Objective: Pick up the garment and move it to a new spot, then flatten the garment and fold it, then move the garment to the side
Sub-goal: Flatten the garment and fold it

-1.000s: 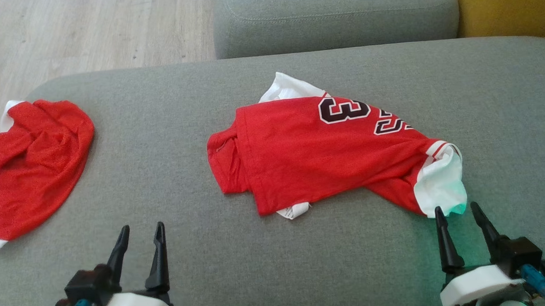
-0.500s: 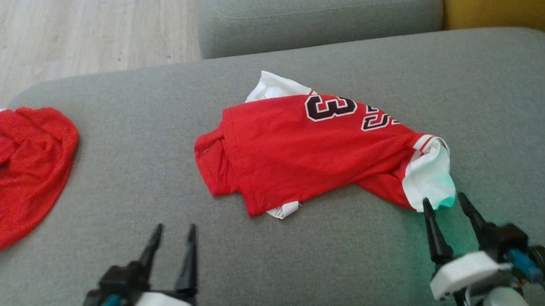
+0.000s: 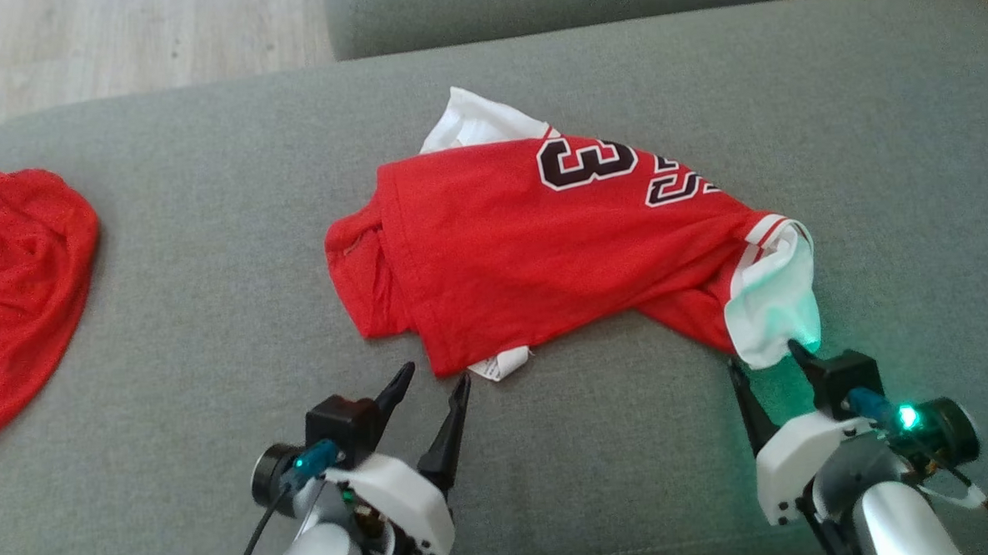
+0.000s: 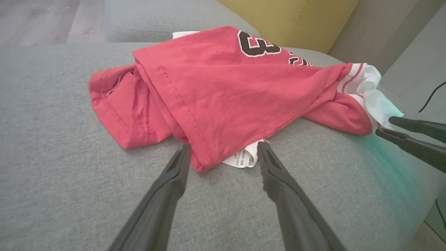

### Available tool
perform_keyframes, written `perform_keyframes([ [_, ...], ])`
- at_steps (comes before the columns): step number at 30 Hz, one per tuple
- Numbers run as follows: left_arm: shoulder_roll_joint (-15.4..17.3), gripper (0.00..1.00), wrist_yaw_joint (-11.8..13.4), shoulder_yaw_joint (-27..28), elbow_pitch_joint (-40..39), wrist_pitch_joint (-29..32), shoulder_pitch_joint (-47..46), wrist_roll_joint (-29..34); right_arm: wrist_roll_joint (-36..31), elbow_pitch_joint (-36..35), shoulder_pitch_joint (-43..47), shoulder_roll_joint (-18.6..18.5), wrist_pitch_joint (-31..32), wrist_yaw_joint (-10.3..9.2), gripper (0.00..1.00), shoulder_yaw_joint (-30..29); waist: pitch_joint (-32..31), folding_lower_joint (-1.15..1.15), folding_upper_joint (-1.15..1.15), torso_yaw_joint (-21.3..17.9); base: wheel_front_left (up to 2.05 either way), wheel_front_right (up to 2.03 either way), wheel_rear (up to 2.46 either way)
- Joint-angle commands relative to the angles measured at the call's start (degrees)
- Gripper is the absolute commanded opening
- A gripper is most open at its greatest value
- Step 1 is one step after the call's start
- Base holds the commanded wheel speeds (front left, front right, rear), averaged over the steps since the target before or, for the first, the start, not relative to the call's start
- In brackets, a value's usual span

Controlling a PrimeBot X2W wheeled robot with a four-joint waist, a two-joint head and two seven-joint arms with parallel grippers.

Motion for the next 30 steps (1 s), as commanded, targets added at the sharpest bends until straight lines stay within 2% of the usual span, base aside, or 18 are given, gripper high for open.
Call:
perform_keyframes([
  [1, -0.04, 1.0, 0.48, 0.96, -1.11, -0.29, -2.99, -0.77, -0.85, -2.57, -2.32, -0.3, 0.2, -0.04, 1.0, 0.84, 0.76, 0.0, 0.0, -0.29, 0.0, 0.0, 0.0],
  [9, -0.05, 1.0, 1.5, -2.7, 3.52, -0.14, -7.21, -3.56, -2.35, -5.13, -2.76, -0.3, 0.42, -0.04, 1.0, -0.42, 3.13, 0.0, 0.0, -1.01, 0.0, 0.0, 0.0],
  [10, -0.05, 1.0, 1.58, -2.98, 4.09, 0.08, -7.6, -3.9, -2.31, -5.35, -2.81, -0.3, 0.42, -0.04, 0.96, -0.52, 3.39, 0.0, 0.0, -1.1, 0.0, 0.0, 0.0],
  [15, -0.04, 1.0, 2.61, -3.28, 6.91, -0.05, -9.67, -4.33, -1.61, -6.46, -3.25, -0.3, 0.23, -0.04, 0.91, -0.99, 4.81, 0.0, 0.0, -1.61, 0.0, 0.0, 0.0],
  [20, 0.44, 1.0, 4.74, -2.18, 10.38, -0.43, -11.45, -4.02, -1.38, -7.07, -3.65, -0.3, -0.09, -0.04, 0.95, -1.09, 5.82, 0.0, 0.0, -2.11, 0.0, 0.0, 0.0],
  [25, 0.56, 1.0, 4.82, -1.87, 11.95, -0.51, -11.7, -4.61, -1.27, -7.39, -3.75, -0.3, -0.24, -0.04, 0.96, -1.12, 6.32, 0.0, 0.0, -2.3, 0.0, 0.0, 0.0],
  [28, 0.62, 1.0, 4.57, -1.99, 13.05, -0.44, -12.01, -4.89, -1.14, -7.54, -3.85, -0.3, -0.28, -0.04, 0.93, -0.97, 6.61, 0.0, 0.0, -2.47, 0.0, 0.0, 0.0],
  [30, 0.58, 1.0, 4.41, -2.08, 13.82, -0.37, -12.42, -5.17, -1.02, -7.63, -3.92, -0.3, -0.29, -0.04, 0.82, -0.88, 6.8, 0.0, 0.0, -2.58, 0.0, 0.0, 0.0],
])
